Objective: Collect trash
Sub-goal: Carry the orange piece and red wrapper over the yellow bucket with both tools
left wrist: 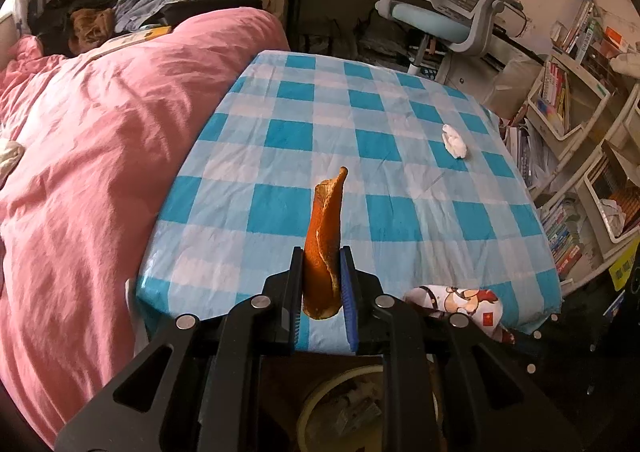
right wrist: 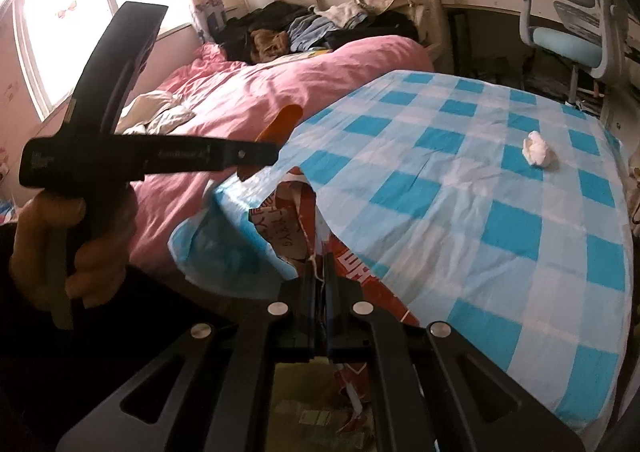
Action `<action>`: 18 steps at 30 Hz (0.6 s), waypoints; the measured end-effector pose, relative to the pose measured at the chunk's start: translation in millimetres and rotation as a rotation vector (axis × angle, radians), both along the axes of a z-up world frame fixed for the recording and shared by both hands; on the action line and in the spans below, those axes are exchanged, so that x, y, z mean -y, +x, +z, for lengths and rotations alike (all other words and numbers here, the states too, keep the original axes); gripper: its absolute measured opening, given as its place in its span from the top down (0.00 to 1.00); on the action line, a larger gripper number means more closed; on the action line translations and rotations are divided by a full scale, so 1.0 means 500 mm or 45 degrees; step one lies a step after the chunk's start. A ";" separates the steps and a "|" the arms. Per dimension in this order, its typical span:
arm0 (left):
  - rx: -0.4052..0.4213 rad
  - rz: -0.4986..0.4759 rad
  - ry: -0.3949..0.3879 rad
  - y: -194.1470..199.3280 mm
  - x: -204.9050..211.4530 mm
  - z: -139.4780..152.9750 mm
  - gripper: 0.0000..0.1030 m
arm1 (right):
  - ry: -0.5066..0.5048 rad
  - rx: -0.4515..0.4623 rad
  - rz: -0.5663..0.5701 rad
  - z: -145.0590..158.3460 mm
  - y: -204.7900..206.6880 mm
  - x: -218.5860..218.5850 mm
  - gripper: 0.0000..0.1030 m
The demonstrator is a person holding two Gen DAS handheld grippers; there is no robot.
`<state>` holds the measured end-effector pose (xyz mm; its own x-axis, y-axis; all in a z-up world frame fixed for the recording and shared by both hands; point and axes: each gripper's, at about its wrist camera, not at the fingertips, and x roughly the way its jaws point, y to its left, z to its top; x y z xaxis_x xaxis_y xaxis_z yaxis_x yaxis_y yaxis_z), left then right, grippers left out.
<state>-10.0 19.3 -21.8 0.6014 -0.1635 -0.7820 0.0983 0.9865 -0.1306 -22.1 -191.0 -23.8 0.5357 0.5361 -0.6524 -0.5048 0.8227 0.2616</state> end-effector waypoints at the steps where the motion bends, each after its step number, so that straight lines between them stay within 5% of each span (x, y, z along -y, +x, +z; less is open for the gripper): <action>1: 0.000 0.001 0.001 -0.005 -0.001 -0.001 0.84 | 0.001 -0.005 0.001 -0.002 -0.007 -0.001 0.96; 12: 0.001 0.002 0.011 -0.035 -0.006 -0.005 0.84 | -0.002 -0.034 0.010 -0.014 -0.049 -0.002 0.96; 18: -0.114 -0.037 0.008 -0.083 0.009 -0.051 0.84 | -0.081 -0.172 0.132 -0.049 -0.077 -0.029 0.94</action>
